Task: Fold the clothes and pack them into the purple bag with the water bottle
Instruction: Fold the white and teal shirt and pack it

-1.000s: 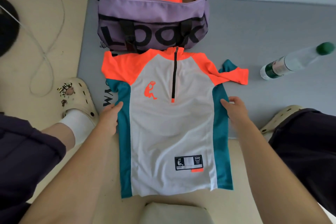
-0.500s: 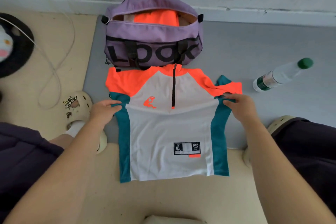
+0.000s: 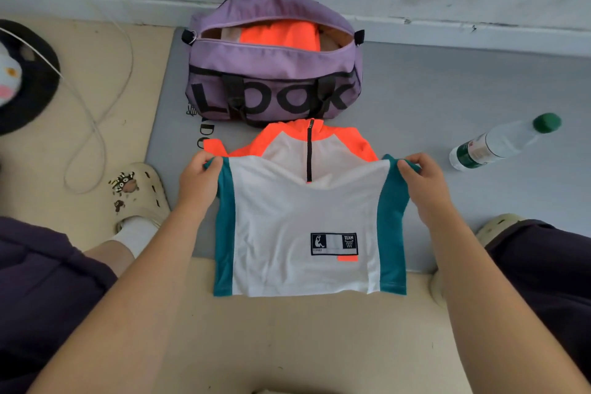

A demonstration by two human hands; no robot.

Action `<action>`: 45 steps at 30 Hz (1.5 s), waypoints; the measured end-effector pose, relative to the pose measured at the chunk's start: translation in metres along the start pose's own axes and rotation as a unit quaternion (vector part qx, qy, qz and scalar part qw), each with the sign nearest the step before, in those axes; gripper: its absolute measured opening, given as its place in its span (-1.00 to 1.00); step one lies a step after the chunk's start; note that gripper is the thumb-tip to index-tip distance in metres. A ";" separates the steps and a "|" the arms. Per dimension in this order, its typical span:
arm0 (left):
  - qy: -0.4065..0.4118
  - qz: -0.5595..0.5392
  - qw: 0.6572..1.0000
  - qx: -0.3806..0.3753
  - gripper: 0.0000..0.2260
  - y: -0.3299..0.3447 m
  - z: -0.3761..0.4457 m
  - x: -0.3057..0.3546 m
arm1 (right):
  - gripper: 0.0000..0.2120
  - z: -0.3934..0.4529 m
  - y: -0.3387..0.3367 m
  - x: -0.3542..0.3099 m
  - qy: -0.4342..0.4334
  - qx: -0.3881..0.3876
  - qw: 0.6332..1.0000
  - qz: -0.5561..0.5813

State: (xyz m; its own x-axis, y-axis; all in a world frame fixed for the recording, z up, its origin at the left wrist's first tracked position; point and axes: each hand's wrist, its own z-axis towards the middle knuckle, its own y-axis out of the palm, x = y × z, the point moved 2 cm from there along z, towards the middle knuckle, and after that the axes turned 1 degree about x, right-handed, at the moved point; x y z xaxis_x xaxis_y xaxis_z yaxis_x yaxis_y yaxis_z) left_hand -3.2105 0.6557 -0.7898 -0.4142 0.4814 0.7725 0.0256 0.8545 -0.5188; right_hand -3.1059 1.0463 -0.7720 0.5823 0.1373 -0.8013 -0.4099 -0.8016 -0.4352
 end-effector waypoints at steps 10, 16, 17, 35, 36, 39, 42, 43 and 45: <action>-0.031 0.139 0.989 -0.034 -0.89 0.008 0.013 -0.052 | -0.89 0.027 -0.017 0.054 0.019 0.030 0.978 -0.207; 0.027 0.213 0.977 -0.016 -0.85 0.030 0.036 -0.040 | -0.86 0.046 0.000 0.055 0.021 0.017 0.961 -0.274; 0.039 0.235 0.971 -0.006 -0.85 0.033 0.040 -0.037 | -0.85 0.049 0.002 0.053 0.011 0.019 0.953 -0.302; 0.163 0.436 0.848 -0.255 -0.81 0.112 0.045 -0.008 | -0.68 0.056 0.069 0.046 -0.091 -0.187 0.835 -0.510; 0.161 0.409 0.858 -0.266 -0.82 0.112 0.045 -0.008 | -0.72 0.056 0.066 0.045 -0.098 -0.197 0.830 -0.513; 0.105 0.317 0.889 -0.314 -0.83 0.106 0.044 -0.003 | -0.75 0.053 0.058 0.041 -0.122 -0.234 0.831 -0.489; 0.099 0.346 0.870 -0.338 -0.82 0.090 0.043 0.005 | -0.67 0.049 0.047 0.034 -0.074 -0.267 0.858 -0.432; 0.097 0.377 0.856 -0.340 -0.82 0.084 0.043 0.008 | -0.68 0.048 0.042 0.032 -0.063 -0.272 0.859 -0.430; 0.097 0.454 0.813 -0.352 -0.76 0.075 0.041 0.015 | -0.76 0.045 0.033 0.028 -0.053 -0.275 0.850 -0.446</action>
State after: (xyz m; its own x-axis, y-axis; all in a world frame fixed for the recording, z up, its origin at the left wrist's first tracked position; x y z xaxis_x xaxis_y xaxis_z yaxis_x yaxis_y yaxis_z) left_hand -3.2524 0.7187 -0.8322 0.2151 0.9394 0.2670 0.7828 -0.0023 -0.6223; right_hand -3.1352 1.0498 -0.8276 0.4095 0.8623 -0.2980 0.5698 -0.4968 -0.6546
